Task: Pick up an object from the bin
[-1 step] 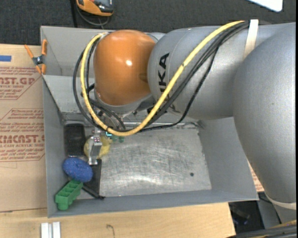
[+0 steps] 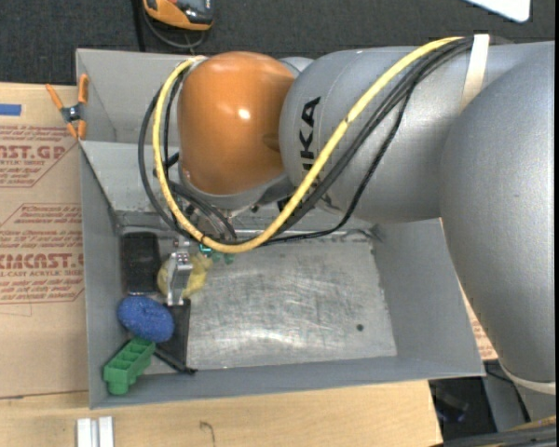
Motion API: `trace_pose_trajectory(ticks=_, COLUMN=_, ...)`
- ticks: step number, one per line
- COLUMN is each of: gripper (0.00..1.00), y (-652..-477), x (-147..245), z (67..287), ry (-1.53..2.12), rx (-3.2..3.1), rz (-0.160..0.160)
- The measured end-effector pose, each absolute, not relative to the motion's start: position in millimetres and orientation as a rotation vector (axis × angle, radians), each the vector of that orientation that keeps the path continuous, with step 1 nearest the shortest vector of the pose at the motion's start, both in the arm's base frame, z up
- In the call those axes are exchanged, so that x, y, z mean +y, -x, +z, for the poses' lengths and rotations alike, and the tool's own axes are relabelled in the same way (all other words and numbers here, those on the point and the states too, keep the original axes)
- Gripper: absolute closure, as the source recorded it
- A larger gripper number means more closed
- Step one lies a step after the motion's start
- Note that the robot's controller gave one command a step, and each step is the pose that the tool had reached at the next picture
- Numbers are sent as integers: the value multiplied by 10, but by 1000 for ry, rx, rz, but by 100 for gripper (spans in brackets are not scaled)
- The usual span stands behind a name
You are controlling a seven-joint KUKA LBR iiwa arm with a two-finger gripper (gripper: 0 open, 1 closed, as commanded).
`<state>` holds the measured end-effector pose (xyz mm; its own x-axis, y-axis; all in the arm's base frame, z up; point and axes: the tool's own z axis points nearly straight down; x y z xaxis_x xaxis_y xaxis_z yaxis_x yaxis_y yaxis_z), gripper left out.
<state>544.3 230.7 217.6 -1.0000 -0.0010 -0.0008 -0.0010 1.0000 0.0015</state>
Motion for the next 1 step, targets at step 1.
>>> trace_pose_trajectory(ticks=1, gripper=0, y=-5408, x=1889, z=1729, ry=27, rx=3134, rz=7)
